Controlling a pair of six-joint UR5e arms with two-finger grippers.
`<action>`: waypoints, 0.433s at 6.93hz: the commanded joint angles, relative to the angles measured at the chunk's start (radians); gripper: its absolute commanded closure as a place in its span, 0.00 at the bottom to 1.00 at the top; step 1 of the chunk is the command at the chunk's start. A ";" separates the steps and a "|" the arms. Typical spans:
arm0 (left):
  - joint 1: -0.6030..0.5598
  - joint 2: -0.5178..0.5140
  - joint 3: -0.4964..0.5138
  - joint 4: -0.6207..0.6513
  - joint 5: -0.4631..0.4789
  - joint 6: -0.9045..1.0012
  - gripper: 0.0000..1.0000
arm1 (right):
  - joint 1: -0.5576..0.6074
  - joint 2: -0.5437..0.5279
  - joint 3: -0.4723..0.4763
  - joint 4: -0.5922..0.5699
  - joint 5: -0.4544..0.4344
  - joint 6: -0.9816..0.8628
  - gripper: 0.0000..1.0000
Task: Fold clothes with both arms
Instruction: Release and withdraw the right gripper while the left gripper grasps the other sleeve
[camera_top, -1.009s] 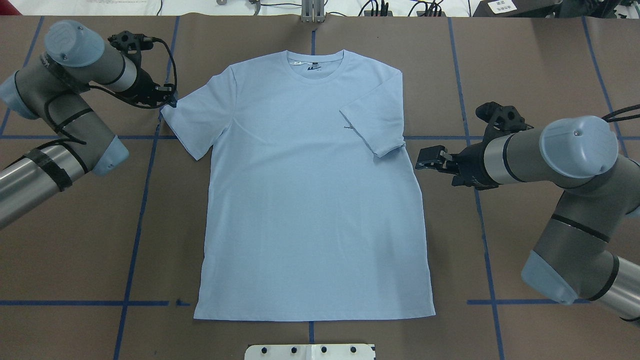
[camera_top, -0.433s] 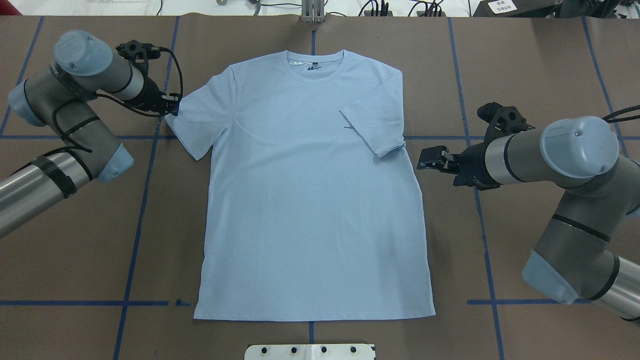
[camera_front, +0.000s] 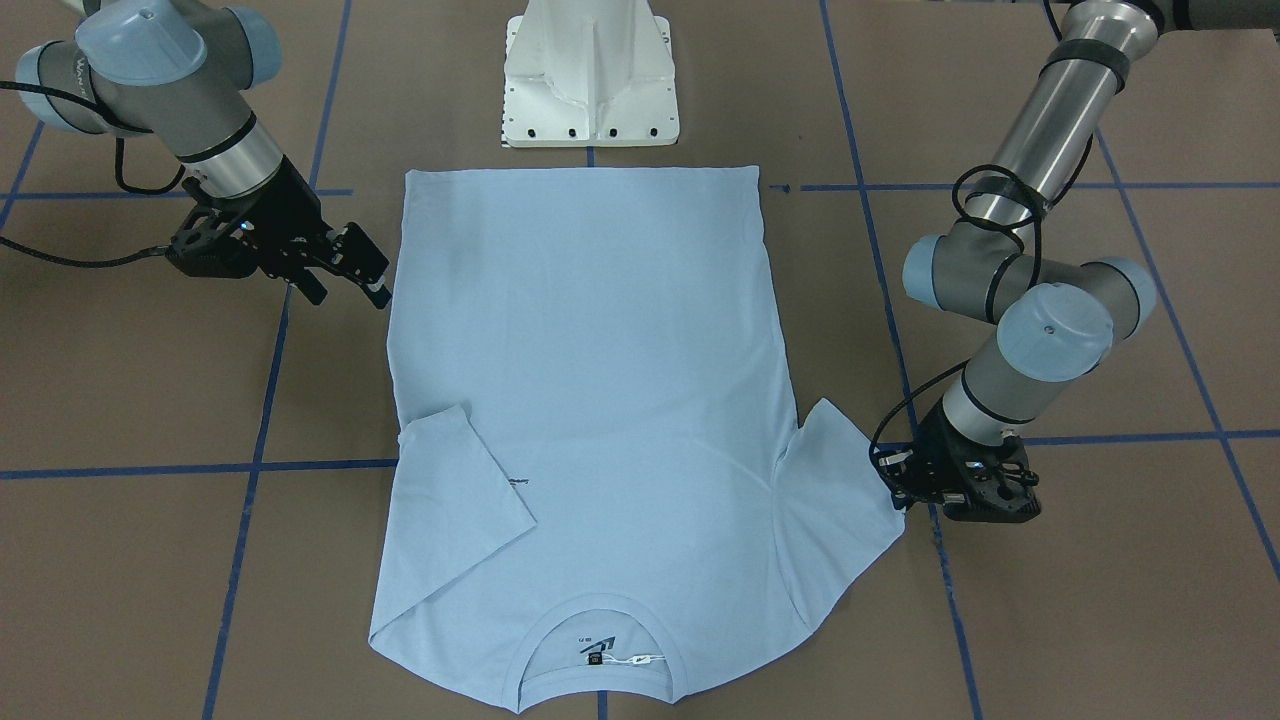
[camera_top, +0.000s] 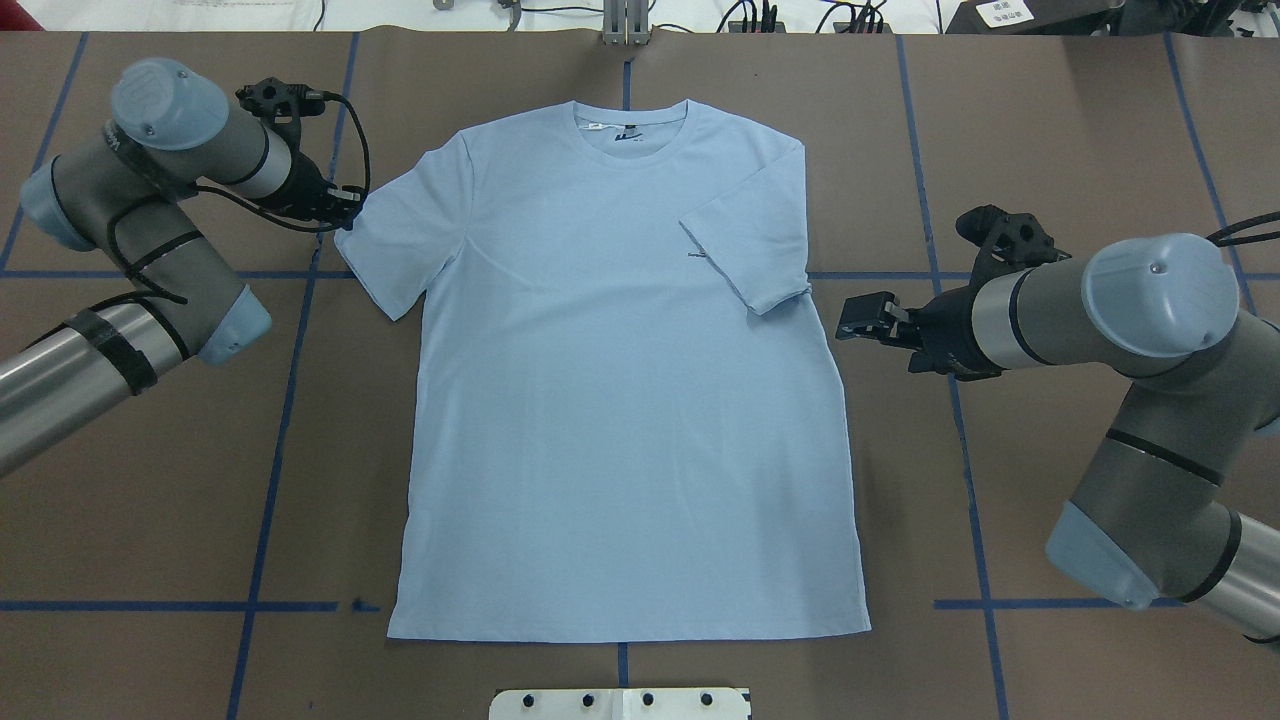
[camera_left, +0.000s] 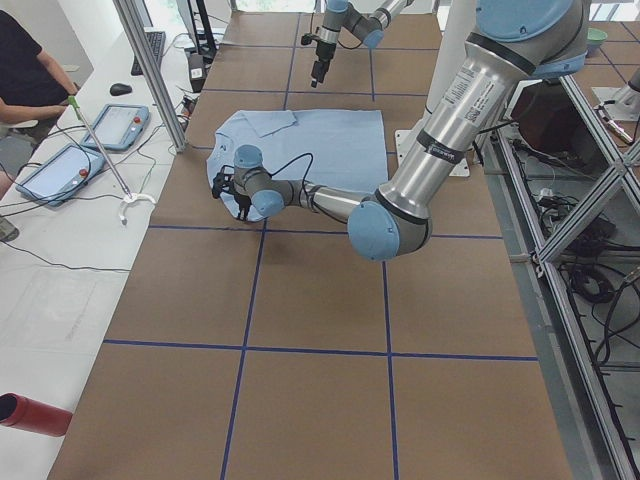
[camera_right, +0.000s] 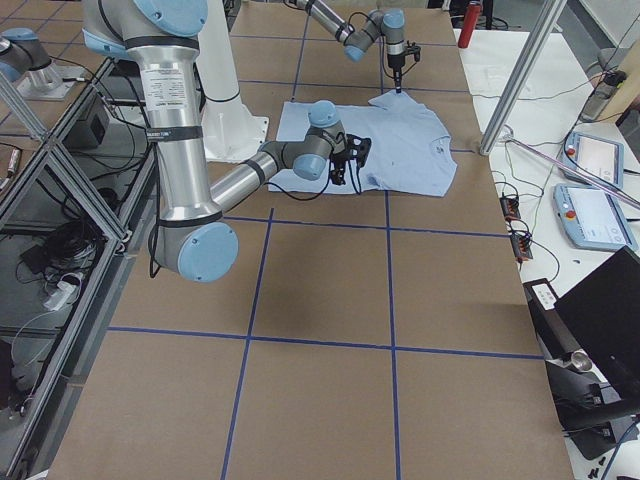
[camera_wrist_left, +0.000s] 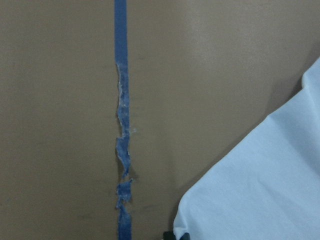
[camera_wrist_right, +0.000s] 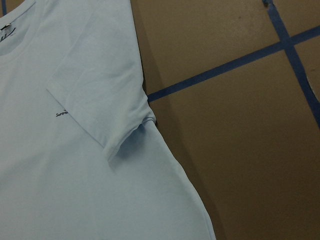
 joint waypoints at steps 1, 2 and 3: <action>0.068 -0.119 -0.031 0.002 -0.029 -0.239 1.00 | 0.001 -0.024 0.006 0.002 0.003 -0.001 0.00; 0.110 -0.177 -0.017 0.000 -0.025 -0.336 1.00 | 0.001 -0.032 0.006 0.002 0.002 0.000 0.00; 0.129 -0.251 0.048 -0.004 -0.022 -0.395 1.00 | -0.001 -0.032 0.000 0.002 -0.001 0.000 0.00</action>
